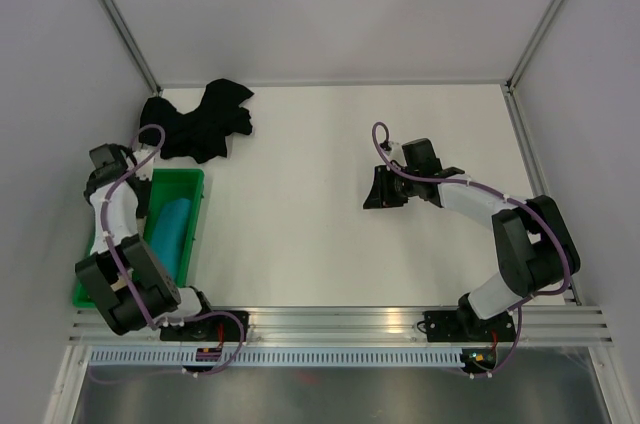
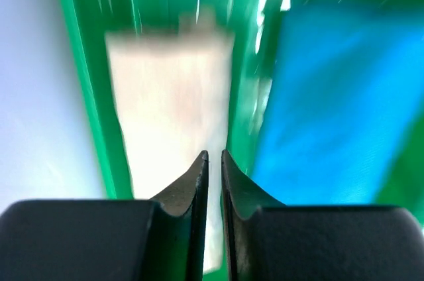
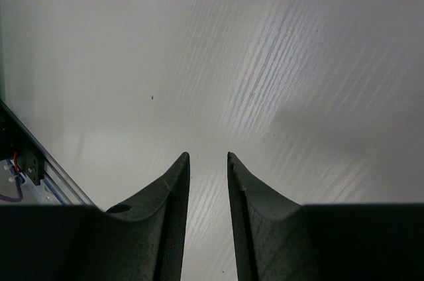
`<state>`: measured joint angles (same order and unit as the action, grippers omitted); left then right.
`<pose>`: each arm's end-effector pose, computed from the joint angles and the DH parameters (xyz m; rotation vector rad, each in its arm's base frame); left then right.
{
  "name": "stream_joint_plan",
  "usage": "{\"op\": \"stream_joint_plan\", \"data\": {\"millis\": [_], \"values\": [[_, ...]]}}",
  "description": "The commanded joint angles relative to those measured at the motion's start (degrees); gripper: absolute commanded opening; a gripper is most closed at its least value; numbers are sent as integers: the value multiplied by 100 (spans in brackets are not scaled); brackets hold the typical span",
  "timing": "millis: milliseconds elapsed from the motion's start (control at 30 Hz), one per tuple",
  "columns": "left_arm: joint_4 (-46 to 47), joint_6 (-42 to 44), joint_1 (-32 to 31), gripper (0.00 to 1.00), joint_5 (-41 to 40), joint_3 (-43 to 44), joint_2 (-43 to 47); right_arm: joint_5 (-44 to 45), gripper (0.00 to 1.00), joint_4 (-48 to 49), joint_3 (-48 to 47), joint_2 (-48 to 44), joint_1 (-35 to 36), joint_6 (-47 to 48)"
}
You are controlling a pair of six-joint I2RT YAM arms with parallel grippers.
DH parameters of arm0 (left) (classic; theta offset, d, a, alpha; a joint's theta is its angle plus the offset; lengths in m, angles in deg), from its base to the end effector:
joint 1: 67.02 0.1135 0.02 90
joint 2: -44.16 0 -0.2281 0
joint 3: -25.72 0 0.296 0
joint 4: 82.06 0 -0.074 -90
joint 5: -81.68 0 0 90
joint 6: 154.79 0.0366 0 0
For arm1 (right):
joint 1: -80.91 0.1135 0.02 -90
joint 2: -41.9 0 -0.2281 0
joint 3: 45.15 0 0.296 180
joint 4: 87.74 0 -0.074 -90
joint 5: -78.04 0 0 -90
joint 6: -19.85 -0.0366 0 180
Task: Roll the t-shirts
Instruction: Place the rolled tshirt into the container
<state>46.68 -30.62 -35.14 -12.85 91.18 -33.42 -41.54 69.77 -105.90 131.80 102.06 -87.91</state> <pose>0.2616 0.1661 0.1753 0.0293 2.7599 0.4474 0.3141 0.1409 0.1144 -0.3067 2.5187 0.9218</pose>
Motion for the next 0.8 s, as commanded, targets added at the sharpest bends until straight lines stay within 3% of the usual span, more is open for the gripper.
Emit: {"op": "stream_joint_plan", "data": {"millis": [0,100,367,767], "values": [[-77,-419,-690,17,427,547,-178,67,35,-38,-271,-26,21,71],[229,-639,-1367,17,427,863,-660,119,35,-64,-289,-96,12,71],[890,-693,-1808,16,102,1453,-2014,234,35,-204,-280,-298,12,132],[943,-693,-1817,15,410,593,-1717,295,35,-196,-236,-298,12,141]]}}
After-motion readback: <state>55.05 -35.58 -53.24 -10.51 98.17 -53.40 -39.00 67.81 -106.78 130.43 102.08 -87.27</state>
